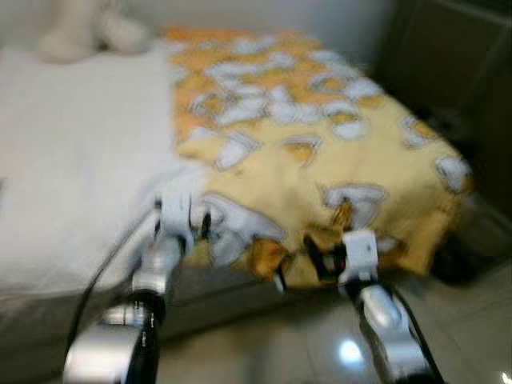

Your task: Clean up the room

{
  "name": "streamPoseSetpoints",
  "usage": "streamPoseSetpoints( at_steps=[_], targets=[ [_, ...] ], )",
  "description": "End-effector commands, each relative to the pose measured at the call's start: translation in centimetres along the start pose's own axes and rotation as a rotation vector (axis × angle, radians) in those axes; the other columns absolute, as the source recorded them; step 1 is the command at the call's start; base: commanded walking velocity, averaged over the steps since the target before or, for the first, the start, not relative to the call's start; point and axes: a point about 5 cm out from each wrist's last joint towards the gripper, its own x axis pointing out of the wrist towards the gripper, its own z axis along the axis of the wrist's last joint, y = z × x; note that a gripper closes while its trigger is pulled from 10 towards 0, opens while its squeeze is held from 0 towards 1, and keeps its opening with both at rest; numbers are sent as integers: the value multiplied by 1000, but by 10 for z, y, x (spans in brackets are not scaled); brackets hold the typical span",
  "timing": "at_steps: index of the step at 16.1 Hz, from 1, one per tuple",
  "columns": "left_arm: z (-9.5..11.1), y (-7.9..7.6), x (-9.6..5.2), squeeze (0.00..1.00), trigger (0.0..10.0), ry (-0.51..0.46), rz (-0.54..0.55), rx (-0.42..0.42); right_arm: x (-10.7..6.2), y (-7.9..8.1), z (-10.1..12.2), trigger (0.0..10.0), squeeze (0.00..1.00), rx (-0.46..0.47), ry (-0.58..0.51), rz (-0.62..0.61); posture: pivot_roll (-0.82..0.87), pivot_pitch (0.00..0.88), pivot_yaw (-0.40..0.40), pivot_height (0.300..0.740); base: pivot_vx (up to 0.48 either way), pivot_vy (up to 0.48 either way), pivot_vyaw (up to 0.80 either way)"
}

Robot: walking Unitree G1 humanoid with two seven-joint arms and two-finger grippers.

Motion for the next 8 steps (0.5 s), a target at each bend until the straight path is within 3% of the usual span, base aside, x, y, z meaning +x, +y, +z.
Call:
streamPoseSetpoints(
  at_steps=[1, 8],
  targets=[
    [3, -5, 1, 0, 10000, -13, -29, 15, 1, -6, 5, 10000, 0, -16, -13, -9, 4, 0, -23, 740, 0, 480, -700],
    [6, -6, 1, 0, 10000, -49, -61, 3, -4, -7, 6, 10000, 0, -17, -30, -29, -15, 0, -5, 740, 0, 480, -701]
  ],
)
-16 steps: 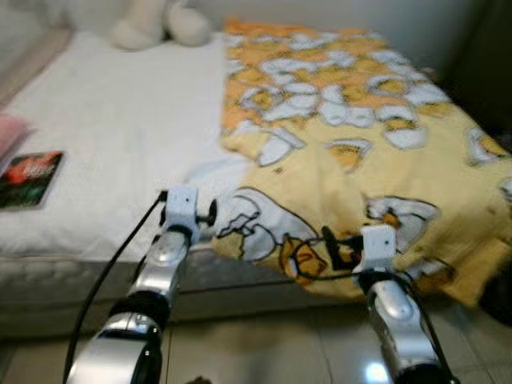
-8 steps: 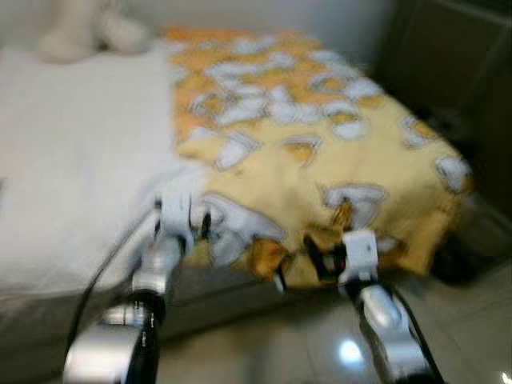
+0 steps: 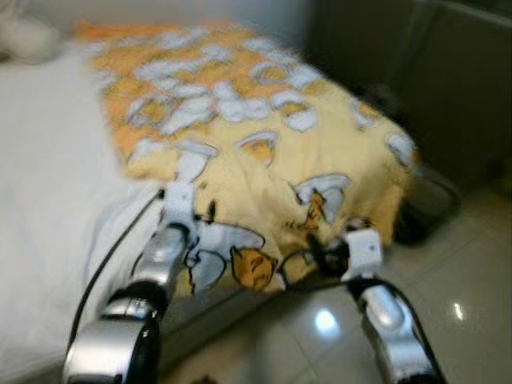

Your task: Clean up the room

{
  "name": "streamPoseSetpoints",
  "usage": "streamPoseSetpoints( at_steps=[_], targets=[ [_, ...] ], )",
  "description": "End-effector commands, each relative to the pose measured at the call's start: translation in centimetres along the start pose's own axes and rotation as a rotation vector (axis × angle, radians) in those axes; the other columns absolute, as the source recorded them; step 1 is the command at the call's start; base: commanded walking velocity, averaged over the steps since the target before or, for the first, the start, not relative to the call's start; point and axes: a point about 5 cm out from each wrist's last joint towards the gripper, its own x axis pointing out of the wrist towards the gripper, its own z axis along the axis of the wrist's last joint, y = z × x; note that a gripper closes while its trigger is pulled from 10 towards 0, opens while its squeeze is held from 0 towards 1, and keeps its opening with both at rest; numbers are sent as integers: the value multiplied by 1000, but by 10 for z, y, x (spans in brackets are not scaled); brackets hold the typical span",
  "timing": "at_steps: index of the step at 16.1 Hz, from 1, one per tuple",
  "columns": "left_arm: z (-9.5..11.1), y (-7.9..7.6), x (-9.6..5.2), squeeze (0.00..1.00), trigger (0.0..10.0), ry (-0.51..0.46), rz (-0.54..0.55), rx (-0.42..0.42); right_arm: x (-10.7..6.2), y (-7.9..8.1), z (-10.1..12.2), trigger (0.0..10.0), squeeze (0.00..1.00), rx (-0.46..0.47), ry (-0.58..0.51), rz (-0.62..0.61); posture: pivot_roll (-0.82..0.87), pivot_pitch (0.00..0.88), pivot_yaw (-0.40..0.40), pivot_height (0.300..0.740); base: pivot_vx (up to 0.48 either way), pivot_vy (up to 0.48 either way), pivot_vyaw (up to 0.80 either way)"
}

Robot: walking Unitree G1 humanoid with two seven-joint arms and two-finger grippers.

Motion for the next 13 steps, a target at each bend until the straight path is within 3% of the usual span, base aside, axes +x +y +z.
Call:
streamPoseSetpoints(
  at_steps=[1, 5, 7, 8, 10, 13],
  targets=[
    [1, -6, 1, 0, 10000, 0, -24, 30, -4, -9, 2, 10000, 0, -20, -13, -39, -15, 0, -5, 740, 0, 480, 0],
    [-15, 2, -4, 0, 10000, 80, 6, 61, -8, -9, -1, 10000, 0, -19, -2, -33, -18, 0, -5, 740, 0, 0, 0],
    [-51, 8, -18, 0, 10000, 253, 49, 115, -14, -7, 1, 10000, 0, -13, -12, -26, -16, 0, -20, 740, 0, 0, 0],
    [-58, 12, -22, 0, 10000, 281, 89, 99, -17, -6, 2, 10000, 0, -9, -13, -22, -24, 11, -28, 740, 0, 0, 0],
    [-45, 26, -22, 0, 10000, 132, 206, 14, -43, -1, 0, 10000, 0, -25, 4, 25, -73, 116, -81, 740, 0, 0, 0],
    [-67, 21, -33, 0, 10000, 193, 221, 13, -70, 8, -10, 10000, 0, -28, 83, 88, -118, 138, -117, 740, 0, 0, 0]
  ],
)
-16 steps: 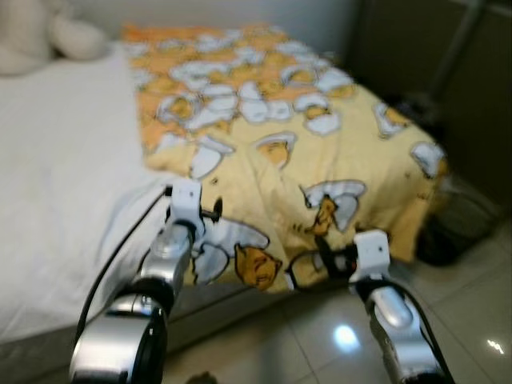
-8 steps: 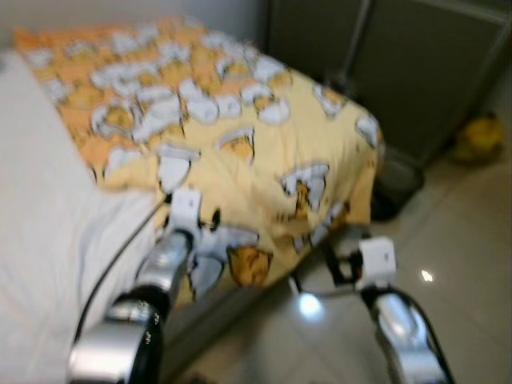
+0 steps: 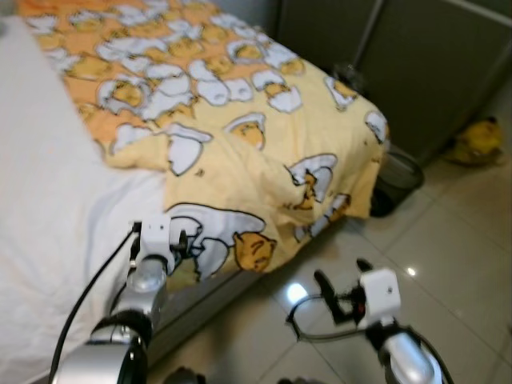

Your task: Clean up the room

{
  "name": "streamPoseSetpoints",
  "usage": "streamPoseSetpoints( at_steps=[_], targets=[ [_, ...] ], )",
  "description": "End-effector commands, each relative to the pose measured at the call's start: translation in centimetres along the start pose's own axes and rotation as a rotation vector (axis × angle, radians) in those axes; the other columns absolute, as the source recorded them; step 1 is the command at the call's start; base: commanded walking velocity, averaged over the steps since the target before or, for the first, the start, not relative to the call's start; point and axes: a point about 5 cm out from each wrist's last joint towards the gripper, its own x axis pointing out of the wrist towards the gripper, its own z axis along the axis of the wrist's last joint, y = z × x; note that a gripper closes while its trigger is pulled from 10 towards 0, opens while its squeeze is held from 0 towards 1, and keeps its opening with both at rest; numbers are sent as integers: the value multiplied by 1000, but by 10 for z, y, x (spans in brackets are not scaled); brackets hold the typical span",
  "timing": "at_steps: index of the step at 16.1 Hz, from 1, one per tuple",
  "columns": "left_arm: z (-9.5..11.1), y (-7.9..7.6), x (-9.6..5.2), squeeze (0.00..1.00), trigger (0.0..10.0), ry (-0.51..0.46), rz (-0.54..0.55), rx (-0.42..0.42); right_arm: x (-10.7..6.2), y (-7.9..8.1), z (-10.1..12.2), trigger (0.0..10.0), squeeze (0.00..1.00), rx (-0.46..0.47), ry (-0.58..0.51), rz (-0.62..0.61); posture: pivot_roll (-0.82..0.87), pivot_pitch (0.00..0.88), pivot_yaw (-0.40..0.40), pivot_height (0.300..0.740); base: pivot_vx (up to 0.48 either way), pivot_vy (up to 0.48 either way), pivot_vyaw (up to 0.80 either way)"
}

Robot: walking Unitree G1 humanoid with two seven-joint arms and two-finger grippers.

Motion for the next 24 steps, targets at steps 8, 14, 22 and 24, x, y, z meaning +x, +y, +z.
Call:
streamPoseSetpoints(
  at_steps=[8, 14, 22, 24],
  targets=[
    [-27, -7, -10, 0, 10000, 100, 88, -25, -31, 5, 4, 10000, 0, -21, 80, 55, -173, 168, -164, 740, 0, 0, 0],
    [-38, 27, -15, 0, 10000, 132, 255, -24, -34, 6, 3, 10000, 0, -13, 114, 67, -151, 184, -171, 740, 0, 0, 0],
    [-65, 45, -29, 0, 10000, 252, 390, -107, -36, 6, 0, 10000, 0, -17, 143, 79, -153, 186, -169, 740, 0, 0, 0],
    [-71, 51, -32, 0, 10000, 297, 447, -186, -36, 5, 0, 10000, 0, -18, 143, 72, -157, 183, -168, 740, 0, 0, 0]
  ],
)
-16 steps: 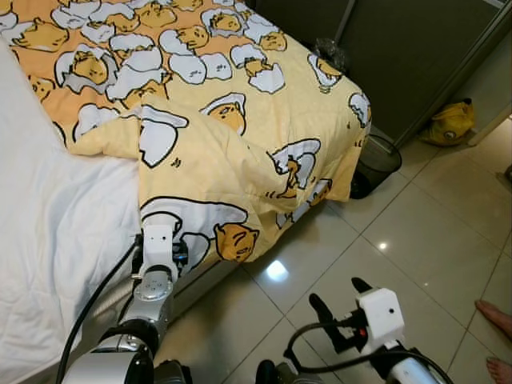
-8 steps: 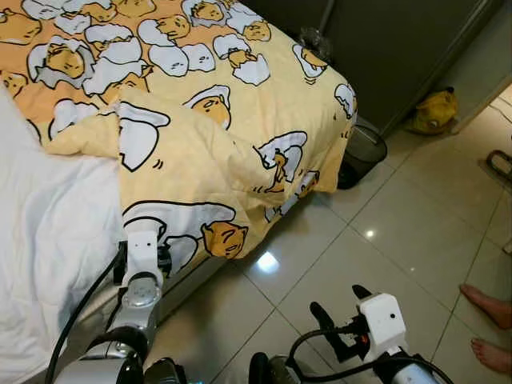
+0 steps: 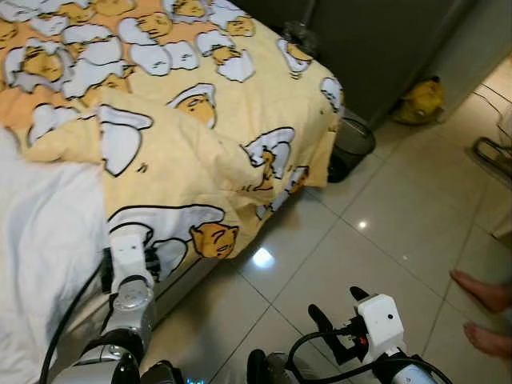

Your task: Clean up the room

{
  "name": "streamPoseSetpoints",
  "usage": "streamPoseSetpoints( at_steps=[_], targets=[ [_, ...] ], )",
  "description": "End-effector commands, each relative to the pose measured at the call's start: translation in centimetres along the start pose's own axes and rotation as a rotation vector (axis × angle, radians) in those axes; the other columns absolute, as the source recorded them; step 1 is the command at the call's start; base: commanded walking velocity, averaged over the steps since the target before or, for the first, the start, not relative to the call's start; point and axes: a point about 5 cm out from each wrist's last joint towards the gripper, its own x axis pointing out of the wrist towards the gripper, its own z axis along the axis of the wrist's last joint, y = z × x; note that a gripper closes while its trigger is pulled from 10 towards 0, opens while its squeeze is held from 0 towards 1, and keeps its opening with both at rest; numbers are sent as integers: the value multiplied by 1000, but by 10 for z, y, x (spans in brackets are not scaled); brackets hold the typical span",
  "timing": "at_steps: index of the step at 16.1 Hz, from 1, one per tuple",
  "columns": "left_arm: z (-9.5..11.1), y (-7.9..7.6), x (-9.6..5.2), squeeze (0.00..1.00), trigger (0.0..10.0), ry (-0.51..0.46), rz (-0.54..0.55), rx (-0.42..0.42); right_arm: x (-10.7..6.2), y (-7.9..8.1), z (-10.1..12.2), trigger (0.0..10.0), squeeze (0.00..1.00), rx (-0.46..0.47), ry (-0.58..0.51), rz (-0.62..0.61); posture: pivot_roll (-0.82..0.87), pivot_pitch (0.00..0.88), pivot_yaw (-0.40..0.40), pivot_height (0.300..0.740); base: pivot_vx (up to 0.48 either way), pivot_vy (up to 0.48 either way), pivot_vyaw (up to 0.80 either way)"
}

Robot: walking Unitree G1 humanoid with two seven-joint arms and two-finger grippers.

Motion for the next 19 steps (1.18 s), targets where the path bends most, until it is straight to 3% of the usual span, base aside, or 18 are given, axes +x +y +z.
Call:
streamPoseSetpoints(
  at_steps=[1, 2, 4, 5, 6, 9, 13, 15, 16, 19],
  targets=[
    [-37, 21, -7, 0, 10000, 173, 107, -38, -5, -6, -2, 10000, 0, -10, 20, -18, -157, 182, -168, 740, 0, 0, 0],
    [-35, 7, -8, 0, 10000, 179, 23, -36, -5, -6, -2, 10000, 0, -11, 21, -20, -157, 182, -168, 740, 0, 0, 0],
    [-37, 3, -9, 0, 10000, 198, 12, -2, -5, -7, -2, 10000, 0, -10, 23, -24, -157, 182, -166, 740, 0, 0, 0],
    [-42, 4, -10, 0, 5725, 235, 3, 30, -5, -7, -2, 10000, 0, -11, 23, -26, -157, 182, -166, 740, 0, 0, 0],
    [-46, 7, -11, 0, 0, 256, 2, 53, -5, -8, -2, 10000, 0, -10, 25, -27, -159, 181, -164, 740, 0, 0, 0],
    [-41, 8, -9, 0, 0, 210, -9, 164, -6, -9, -3, 10000, 0, -11, 27, -29, -159, 182, -165, 740, 0, 0, 0],
    [-33, 3, -7, 0, 0, 160, -45, 231, -4, -10, -3, 10000, 0, -14, 29, -27, -155, 186, -169, 740, 0, 0, 0],
    [-34, 2, -8, 0, 0, 173, -53, 183, -3, -11, -3, 10000, 0, -15, 28, -27, -152, 179, -166, 740, 0, 0, 0],
    [-36, -3, -9, 0, 0, 193, -119, 106, -2, -11, -3, 10000, 0, -15, 28, -26, -151, 178, -167, 740, 0, 0, 0],
    [-37, -5, -10, 0, 0, 197, -111, 110, -2, -11, -5, 10000, 0, -18, 33, -21, -145, 168, -164, 740, 0, 0, 0]
  ],
)
